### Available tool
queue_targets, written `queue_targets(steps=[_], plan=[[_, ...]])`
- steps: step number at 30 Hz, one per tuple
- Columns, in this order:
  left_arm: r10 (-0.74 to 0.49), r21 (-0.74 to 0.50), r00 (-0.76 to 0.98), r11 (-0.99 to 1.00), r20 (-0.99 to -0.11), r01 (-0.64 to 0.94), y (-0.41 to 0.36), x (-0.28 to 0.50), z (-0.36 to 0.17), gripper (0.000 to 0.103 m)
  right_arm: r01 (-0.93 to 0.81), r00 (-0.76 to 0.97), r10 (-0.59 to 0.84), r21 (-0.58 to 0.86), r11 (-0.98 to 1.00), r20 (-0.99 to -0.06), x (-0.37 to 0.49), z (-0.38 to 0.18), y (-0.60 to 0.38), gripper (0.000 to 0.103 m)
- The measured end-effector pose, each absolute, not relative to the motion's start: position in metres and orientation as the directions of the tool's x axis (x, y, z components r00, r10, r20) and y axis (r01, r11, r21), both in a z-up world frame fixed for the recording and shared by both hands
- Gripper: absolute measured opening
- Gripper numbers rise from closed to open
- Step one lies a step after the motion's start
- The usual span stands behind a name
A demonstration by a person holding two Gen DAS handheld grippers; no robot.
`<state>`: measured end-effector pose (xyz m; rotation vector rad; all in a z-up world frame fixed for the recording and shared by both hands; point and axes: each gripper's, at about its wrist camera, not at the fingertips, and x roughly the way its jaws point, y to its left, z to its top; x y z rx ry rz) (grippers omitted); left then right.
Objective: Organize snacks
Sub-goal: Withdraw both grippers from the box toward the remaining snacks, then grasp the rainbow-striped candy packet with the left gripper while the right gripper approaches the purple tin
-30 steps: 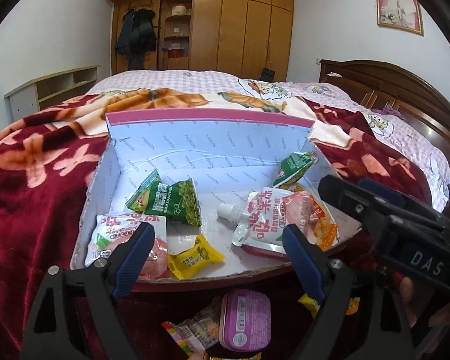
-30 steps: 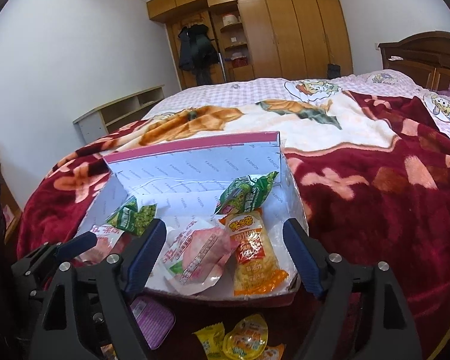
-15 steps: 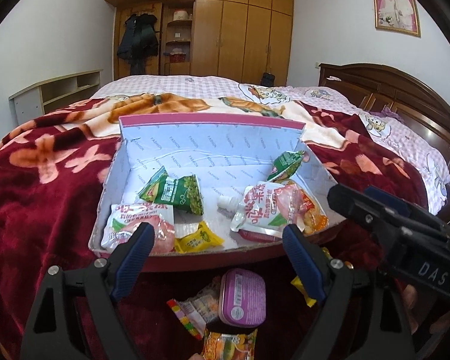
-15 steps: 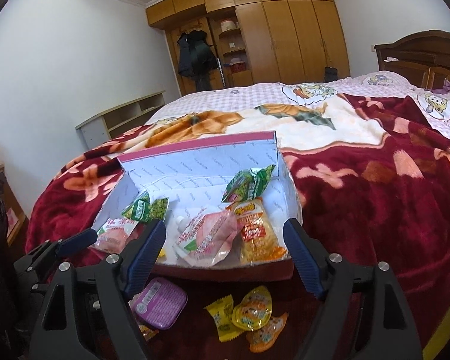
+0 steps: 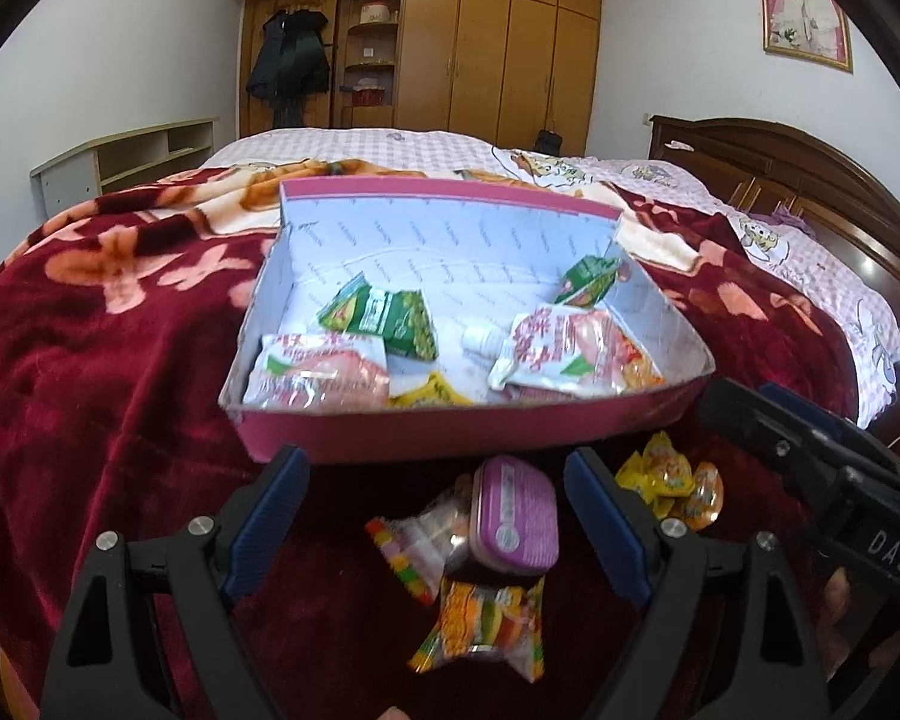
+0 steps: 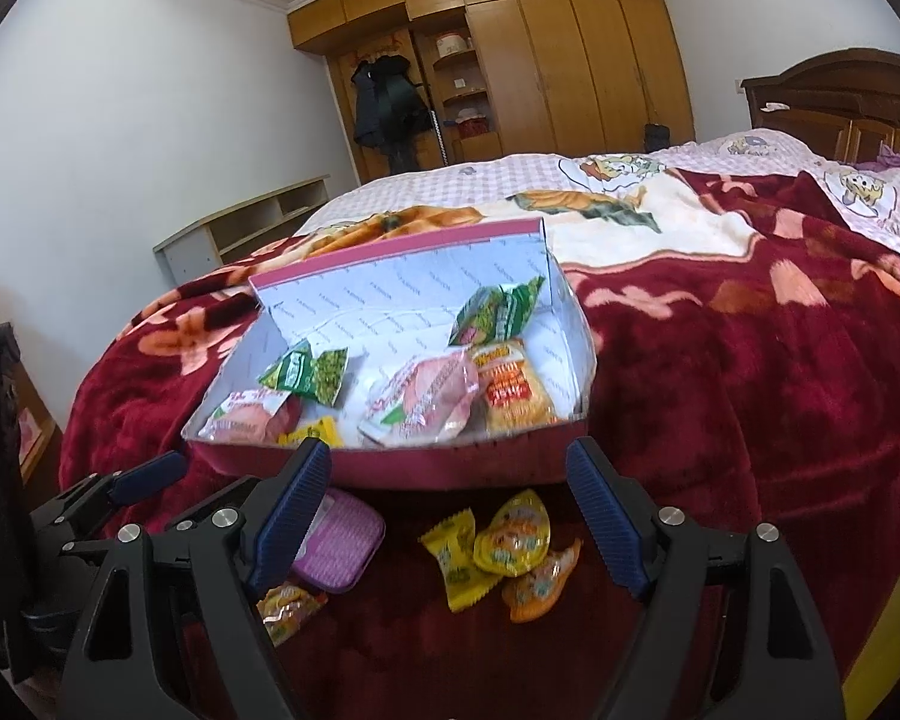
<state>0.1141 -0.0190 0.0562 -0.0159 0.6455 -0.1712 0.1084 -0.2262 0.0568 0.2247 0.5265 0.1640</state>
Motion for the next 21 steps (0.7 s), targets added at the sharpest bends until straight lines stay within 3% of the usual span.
queue_targets(steps=[21], plan=[[-0.168, -0.038, 0.707, 0.98, -0.687, 0.197, -0.026, 0.085, 0.011, 0.09, -0.061, 0.835, 0.189, 0.255, 0.965, -0.516, 0.075, 0.025, -0.236, 0.082]])
